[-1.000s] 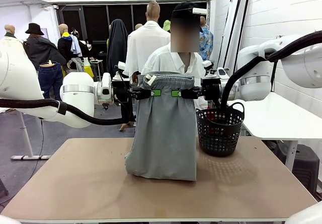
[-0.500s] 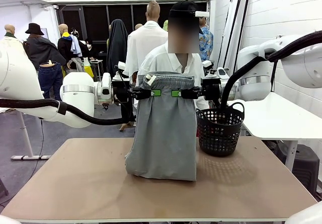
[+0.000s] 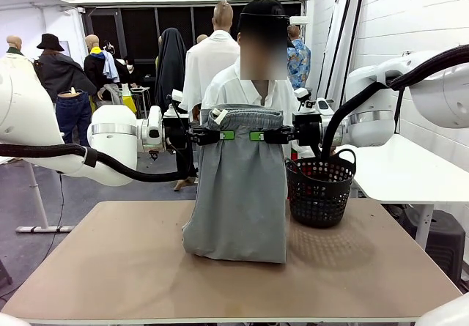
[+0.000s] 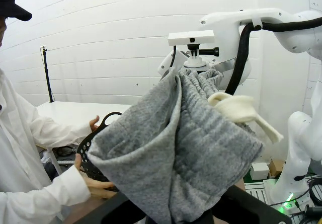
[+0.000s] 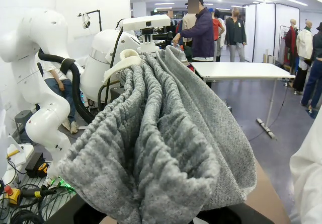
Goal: Fold the training pants.
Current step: Fold the Training pants in half.
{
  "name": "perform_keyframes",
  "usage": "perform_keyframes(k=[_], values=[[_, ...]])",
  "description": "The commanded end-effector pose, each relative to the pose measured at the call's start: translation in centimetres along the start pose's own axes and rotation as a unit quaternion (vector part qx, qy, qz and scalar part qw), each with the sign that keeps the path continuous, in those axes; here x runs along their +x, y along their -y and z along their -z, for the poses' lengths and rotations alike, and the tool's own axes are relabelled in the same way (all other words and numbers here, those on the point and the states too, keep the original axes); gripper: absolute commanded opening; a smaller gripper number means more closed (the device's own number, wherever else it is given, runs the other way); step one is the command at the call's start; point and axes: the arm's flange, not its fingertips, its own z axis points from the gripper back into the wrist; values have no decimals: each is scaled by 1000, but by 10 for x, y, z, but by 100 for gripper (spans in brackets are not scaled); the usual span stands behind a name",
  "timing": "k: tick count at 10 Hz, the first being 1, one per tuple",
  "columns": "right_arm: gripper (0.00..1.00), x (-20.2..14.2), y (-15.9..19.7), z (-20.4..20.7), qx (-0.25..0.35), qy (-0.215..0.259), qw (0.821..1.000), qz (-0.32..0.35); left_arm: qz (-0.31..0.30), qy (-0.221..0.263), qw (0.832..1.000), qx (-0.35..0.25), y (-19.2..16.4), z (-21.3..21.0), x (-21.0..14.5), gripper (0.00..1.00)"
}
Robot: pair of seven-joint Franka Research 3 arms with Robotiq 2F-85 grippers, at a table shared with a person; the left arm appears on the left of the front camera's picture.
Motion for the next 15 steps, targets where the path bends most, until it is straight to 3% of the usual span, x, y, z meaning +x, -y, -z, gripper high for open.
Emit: perform_keyframes(k=[1, 5, 8, 9, 15], values=[[0, 3, 1, 4, 9, -3, 1000, 2, -2, -2, 1000, 3, 1, -3, 3, 0], [0, 8, 2, 21, 36, -22, 999, 13, -11, 11, 1000, 18, 21, -28, 4, 0], [0, 5, 5, 37, 19, -27, 999, 11, -9, 23, 999, 29, 23, -32, 1, 0], [0, 1, -4, 26, 29, -17, 999, 5, -1, -4, 1000, 20, 19, -29, -5, 0], [0, -1, -1, 27, 26, -19, 999, 6, -1, -4, 1000, 20, 19, -29, -5, 0]])
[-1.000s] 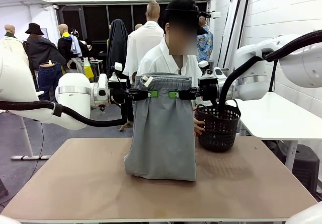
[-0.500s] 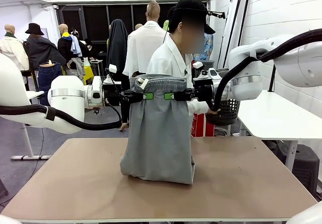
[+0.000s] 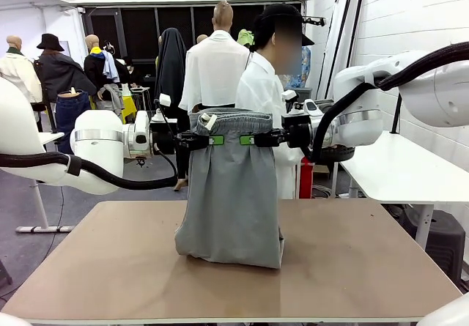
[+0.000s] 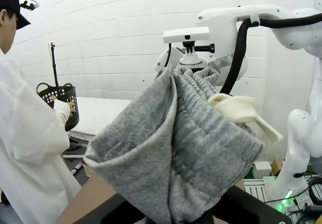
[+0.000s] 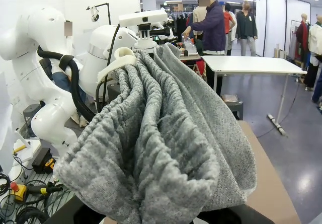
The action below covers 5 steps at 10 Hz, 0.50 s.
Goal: Fold the training pants.
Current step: Fold the Training pants in half.
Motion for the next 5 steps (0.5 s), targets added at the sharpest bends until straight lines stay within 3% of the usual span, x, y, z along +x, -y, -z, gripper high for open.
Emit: perform_keyframes(k=[1, 5], values=[[0, 3, 8, 0, 6, 6, 1000, 2, 0, 0, 1000, 0, 0, 0, 0, 0], [0, 49, 59, 8, 30, -24, 999, -33, 26, -3, 1000, 4, -30, 15, 35, 0]])
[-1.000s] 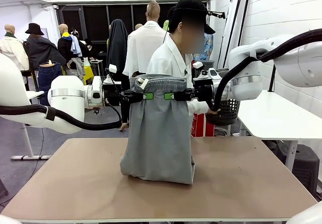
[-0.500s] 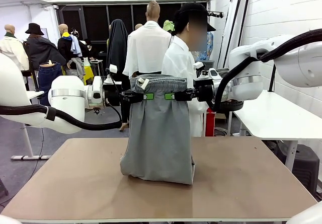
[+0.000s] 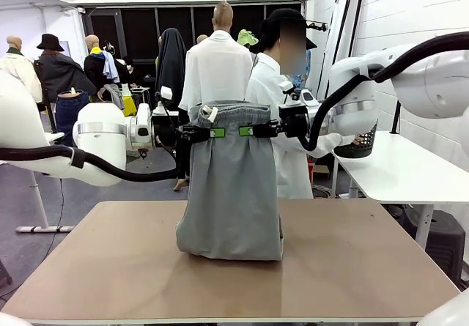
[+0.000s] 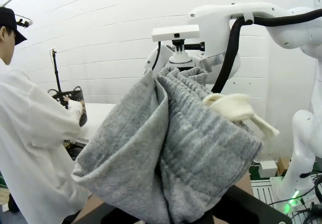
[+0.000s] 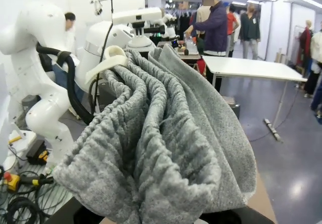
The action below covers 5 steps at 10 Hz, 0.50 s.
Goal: Fold the training pants.
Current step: Fold the Training pants in half.
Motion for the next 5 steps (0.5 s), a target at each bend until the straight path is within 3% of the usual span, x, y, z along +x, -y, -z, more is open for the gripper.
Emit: perform_keyframes(k=[1, 5], values=[[0, 19, 32, 8, 18, -10, 1000, -4, 1, -8, 1000, 9, -23, 12, 19, 0], [0, 41, 78, 8, 7, -7, 1000, -28, 38, -6, 998, 46, -81, 21, 53, 0]])
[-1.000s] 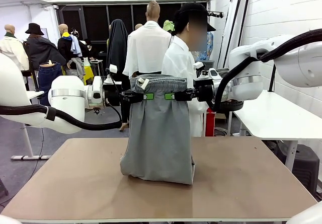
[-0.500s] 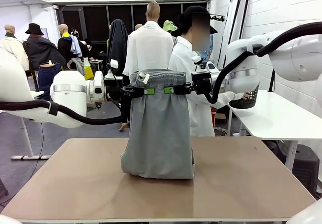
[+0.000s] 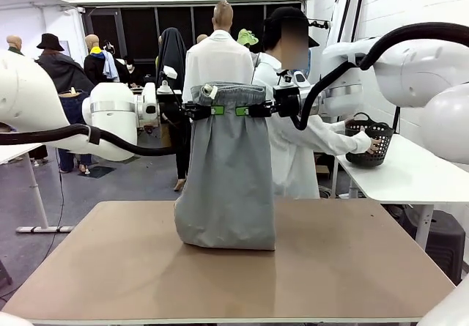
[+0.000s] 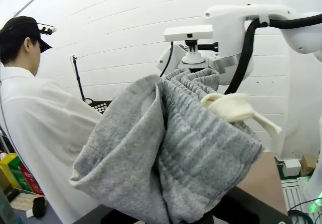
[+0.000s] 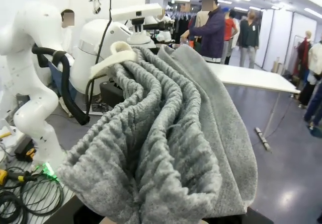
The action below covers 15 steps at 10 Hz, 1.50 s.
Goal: Fold the training pants.
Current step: Fold the Training pants in half.
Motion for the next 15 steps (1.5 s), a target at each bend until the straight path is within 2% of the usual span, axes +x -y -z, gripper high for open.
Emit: perform_keyframes(k=[1, 6, 9, 12, 15], values=[[0, 11, 22, 9, 2, -13, 1000, -2, 16, 2, 1000, 6, -28, 21, 20, 0], [0, 20, 71, 16, -26, -11, 998, -54, 50, 37, 997, 53, -66, 29, 17, 0], [0, -7, 80, 11, -1, -22, 999, -40, 19, 28, 999, 27, -71, 15, -9, 0], [0, -32, 66, 3, 22, -29, 999, -19, -17, 25, 999, -22, -60, -8, -43, 0], [0, -46, 30, 4, 27, -13, 999, 45, -76, 3, 996, -53, -28, -25, -58, 0]])
